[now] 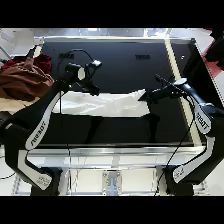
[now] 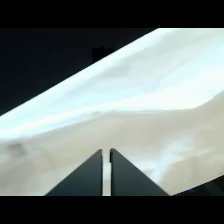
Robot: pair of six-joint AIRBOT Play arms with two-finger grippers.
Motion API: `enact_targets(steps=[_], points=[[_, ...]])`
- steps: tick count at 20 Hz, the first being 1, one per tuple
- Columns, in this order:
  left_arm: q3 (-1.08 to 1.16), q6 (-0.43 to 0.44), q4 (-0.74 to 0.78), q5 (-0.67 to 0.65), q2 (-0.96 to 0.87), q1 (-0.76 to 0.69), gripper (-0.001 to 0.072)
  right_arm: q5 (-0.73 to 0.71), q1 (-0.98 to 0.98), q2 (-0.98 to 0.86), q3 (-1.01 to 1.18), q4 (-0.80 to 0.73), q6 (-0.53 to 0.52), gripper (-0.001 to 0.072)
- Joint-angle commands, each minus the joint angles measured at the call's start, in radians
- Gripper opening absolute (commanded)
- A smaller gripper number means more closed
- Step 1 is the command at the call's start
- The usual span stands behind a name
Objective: Fold the shirts.
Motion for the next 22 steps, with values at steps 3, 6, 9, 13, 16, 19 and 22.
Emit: enact_targets(steps=[3,6,9,13,16,19,22], points=[[0.0,0.024,-0.184,-0.061,-0.109,-0.002,0.0013,0.088,0.054,0.079,0.155,0.002,0.1,0.0012],[0.0,0.045,-0.235,-0.03,-0.145,-0.002,0.0013,0.089,0.119,0.105,0.259,-0.009,0.161,0.0012],[0.0,0.045,-0.241,0.054,-0.148,-0.002,0.0013,0.089,0.212,0.105,0.367,-0.045,0.2,0.0012],[0.002,0.045,-0.227,0.061,-0.128,0.023,0.0013,0.051,0.328,0.105,0.469,-0.06,0.252,0.001],[0.002,0.045,-0.136,0.027,-0.038,0.086,0.0013,-0.023,0.402,0.105,0.514,-0.06,0.301,0.0009],[0.002,0.045,-0.073,-0.058,0.107,0.192,0.0013,-0.151,0.493,0.103,0.522,-0.06,0.329,0.0008],[0.002,0.045,-0.075,-0.099,0.253,0.316,0.0013,-0.373,0.617,0.08,0.523,-0.055,0.332,0.0008]])
